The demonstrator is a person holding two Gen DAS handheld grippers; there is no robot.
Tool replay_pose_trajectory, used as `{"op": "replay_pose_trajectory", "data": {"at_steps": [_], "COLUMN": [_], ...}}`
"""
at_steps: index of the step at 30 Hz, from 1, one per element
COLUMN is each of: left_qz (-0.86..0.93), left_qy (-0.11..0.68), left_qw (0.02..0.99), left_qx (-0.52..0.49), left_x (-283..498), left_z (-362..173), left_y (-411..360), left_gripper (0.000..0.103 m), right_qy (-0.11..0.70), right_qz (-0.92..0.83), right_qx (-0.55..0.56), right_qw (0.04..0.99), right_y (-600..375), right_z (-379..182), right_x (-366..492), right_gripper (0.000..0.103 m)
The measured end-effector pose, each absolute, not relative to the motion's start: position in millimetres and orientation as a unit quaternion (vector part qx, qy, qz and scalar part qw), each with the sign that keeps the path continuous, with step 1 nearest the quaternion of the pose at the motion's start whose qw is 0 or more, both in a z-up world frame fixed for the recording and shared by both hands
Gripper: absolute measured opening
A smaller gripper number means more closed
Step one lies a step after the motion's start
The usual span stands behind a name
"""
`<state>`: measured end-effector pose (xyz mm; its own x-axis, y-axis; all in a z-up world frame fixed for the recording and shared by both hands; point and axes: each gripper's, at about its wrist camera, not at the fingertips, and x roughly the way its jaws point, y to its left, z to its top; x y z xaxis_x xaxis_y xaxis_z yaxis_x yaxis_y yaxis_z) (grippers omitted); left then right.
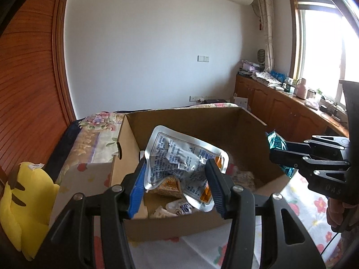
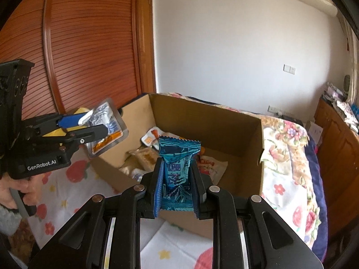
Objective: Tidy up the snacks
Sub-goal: 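Lift and carry foil packet and teal candy over the box, then open both tools dropping the packet and candy into the box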
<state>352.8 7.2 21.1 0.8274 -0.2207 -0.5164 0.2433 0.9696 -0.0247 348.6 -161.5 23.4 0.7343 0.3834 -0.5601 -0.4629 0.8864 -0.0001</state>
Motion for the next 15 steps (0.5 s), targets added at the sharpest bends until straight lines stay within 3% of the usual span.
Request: {"op": "replay_pose_trajectory", "data": {"at_steps": [15], "left_qz": [-0.112], "left_qy": [0.287], "left_qw": [0.951], "left_qx": [0.017], "left_x": [382], "left_z": [-5], "left_y": [1], "left_gripper": [0.052], "right_qy": [0.304], "right_qz": [0.219], "right_qx": [-0.054], "right_qw": [0.926], "right_y": [-161], "right_z": [1], "right_x": [394], "right_gripper": [0.021]}}
